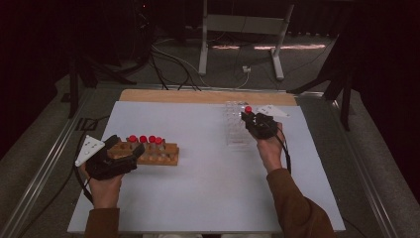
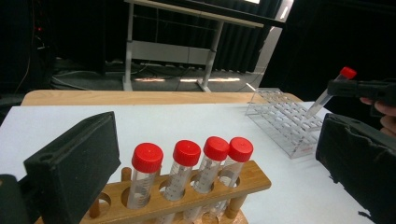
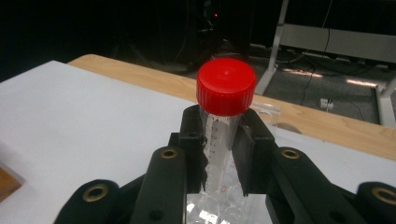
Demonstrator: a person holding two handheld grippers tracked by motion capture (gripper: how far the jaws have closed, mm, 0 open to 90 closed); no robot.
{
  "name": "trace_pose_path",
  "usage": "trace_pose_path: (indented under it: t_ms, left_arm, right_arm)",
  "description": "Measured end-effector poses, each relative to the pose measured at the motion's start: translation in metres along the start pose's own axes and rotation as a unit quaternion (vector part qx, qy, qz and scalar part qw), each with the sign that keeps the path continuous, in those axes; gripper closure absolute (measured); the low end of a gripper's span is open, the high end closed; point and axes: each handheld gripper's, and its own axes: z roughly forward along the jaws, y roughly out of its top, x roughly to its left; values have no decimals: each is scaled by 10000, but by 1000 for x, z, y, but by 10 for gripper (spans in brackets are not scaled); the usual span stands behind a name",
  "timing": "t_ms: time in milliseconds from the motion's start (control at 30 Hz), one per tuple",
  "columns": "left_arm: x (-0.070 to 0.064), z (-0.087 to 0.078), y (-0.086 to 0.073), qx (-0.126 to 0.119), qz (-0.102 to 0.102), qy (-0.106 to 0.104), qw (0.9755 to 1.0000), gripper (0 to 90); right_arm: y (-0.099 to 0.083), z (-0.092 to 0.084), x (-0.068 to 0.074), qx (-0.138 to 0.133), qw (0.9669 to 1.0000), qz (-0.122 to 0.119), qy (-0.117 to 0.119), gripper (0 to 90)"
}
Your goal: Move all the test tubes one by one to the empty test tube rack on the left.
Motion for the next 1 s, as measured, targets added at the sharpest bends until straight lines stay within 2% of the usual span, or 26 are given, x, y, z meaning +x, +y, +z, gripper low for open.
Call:
trace_pose_path:
  t_ms: [133, 367, 633, 767, 1000]
  left_arm:
    - [0, 0, 0, 0, -3, -3, 10000, 5]
    - [0, -1, 2, -34, -12, 8, 10000, 5]
    - [-6, 0, 3, 7, 50, -14, 10000, 5]
    - [-14, 0, 7, 31, 188, -17, 9998, 6]
    - [-38, 14, 11, 217, 464, -277, 9983, 6]
  right_arm:
    - [2, -11, 1, -97, 9999, -58, 80, 747]
    - [2, -28, 10, -167, 9990, -149, 399, 747]
    - [-9, -43, 18, -138, 9968, -182, 772, 747]
    - [-17, -47, 21, -31, 9955, -179, 927, 746]
    - [-26, -59, 26, -29, 9929, -135, 1178, 746]
